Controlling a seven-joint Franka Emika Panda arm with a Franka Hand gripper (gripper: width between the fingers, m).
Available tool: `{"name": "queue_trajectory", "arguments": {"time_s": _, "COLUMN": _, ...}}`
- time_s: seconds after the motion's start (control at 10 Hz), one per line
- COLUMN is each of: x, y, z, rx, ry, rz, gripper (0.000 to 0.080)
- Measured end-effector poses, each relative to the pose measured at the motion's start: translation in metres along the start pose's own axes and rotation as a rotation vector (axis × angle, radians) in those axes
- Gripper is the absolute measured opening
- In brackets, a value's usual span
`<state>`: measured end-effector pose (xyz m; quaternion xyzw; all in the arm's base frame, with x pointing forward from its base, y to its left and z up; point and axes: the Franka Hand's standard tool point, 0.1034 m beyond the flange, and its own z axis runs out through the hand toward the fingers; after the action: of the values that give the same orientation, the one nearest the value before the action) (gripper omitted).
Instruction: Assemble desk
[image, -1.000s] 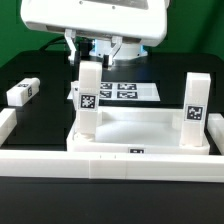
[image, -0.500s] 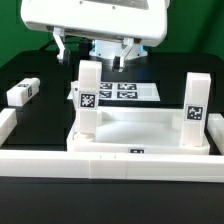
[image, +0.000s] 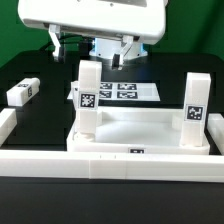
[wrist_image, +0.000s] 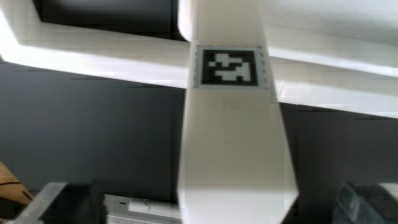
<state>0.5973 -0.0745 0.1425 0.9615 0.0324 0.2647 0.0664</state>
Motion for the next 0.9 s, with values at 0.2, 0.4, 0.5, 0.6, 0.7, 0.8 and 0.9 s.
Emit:
{"name": "queue_trajectory", "arguments": {"time_s": 0.2, "x": 0.011, "y": 0.004, "z": -0.015, "rx": 0.016, "ry": -0.029, "rz": 0.005, "gripper": 0.0649}}
{"name": "queue_trajectory", "arguments": {"time_s": 0.4, "x": 0.008, "y": 0.001, "z": -0.013, "rx": 0.025, "ry": -0.054, "rz": 0.003, "gripper": 0.0649}}
{"name": "queue_trajectory", "arguments": {"time_s": 0.5, "x": 0.009, "y": 0.001, "z": -0.013, "rx": 0.026, "ry": -0.055, "rz": 0.003, "gripper": 0.0649}}
{"name": "queue_trajectory", "arguments": {"time_s": 0.6, "x": 0.005, "y": -0.001, "z": -0.011, "rx": 0.036, "ry": -0.089, "rz": 0.003, "gripper": 0.0649}}
{"name": "queue_trajectory", "arguments": {"time_s": 0.7, "x": 0.000, "y": -0.001, "z": -0.007, "rx": 0.054, "ry": -0.159, "rz": 0.007, "gripper": 0.0649}}
{"name": "queue_trajectory", "arguments": {"time_s": 0.8, "x": 0.000, "y": -0.003, "z": -0.005, "rx": 0.078, "ry": -0.238, "rz": 0.011, "gripper": 0.0649}}
{"name": "queue_trajectory", "arguments": {"time_s": 0.9, "x": 0.003, "y": -0.006, "z": -0.004, "rx": 0.098, "ry": -0.296, "rz": 0.009, "gripper": 0.0649}}
